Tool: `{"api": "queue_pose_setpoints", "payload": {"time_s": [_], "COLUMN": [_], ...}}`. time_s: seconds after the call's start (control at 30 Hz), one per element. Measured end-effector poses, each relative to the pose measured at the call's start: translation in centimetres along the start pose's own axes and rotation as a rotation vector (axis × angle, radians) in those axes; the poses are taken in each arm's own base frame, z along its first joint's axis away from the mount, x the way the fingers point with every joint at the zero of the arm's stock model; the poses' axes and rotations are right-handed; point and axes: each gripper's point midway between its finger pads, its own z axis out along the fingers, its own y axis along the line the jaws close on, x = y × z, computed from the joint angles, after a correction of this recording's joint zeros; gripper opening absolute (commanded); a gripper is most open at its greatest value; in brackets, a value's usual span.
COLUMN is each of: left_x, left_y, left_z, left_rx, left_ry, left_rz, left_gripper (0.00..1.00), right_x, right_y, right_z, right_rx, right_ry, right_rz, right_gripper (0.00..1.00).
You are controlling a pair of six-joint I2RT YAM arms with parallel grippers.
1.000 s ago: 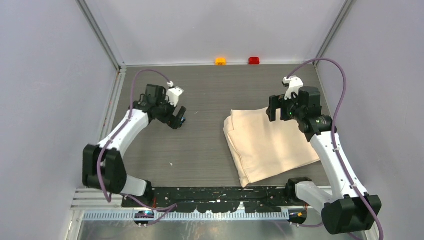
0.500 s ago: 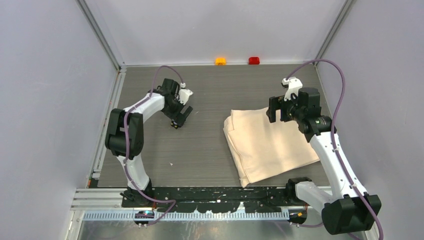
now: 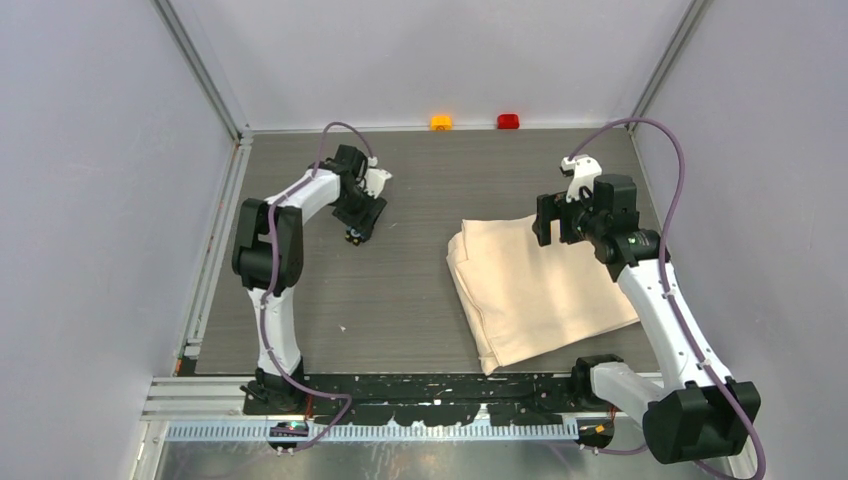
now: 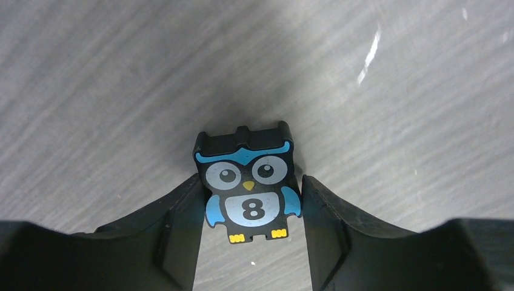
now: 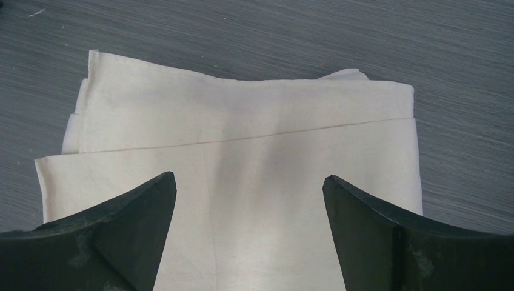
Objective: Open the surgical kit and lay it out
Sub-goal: Move the distractor to the center of the board.
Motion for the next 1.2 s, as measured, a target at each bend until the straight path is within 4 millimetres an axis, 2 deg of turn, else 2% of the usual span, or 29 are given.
{"api": "queue_pose_setpoints", "payload": {"time_s": [0.1,0.2,0.47,0.57,0.67,0.97,1.2], "left_x": [-1.9,-4.2,-12.2,-13.2,-13.6,-16.3,-18.3], "left_y": [1.4,3.8,14.6,17.1,18.2,19.5,20.7], "left_z": [0.6,1.1,2.5,2.8,3.0,3.7,4.1], "left_rx": [-0.023,-0.067,-0.221,-0.272,-0.315,-0.36,-0.376], "left_ry": [-0.02,-0.053,-0.236,-0.282,-0.309,-0.438,-0.533], "left_rz": [-0.052,-0.117,-0.3,-0.357,-0.406,-0.489,-0.52], "left_gripper": [0.39,0.39,0.4,0.41,0.41,0.42,0.71], "right_x": [0.3,0.5,1.3,1.8,2.2,2.9,2.9], "right_y": [-0.2,-0.4,-1.2,-1.7,-2.2,-3.0,-3.0], "right_z": [0.2,0.4,1.2,1.6,1.8,2.2,2.2], "right_rx": [0.007,0.016,0.037,0.047,0.056,0.071,0.066], "right_ry": [0.01,0.022,0.061,0.08,0.098,0.125,0.124], "right_rz": [-0.003,-0.008,0.004,0.016,0.029,0.049,0.051], "right_gripper": [0.95,0.95,0.94,0.93,0.93,0.93,0.93]}}
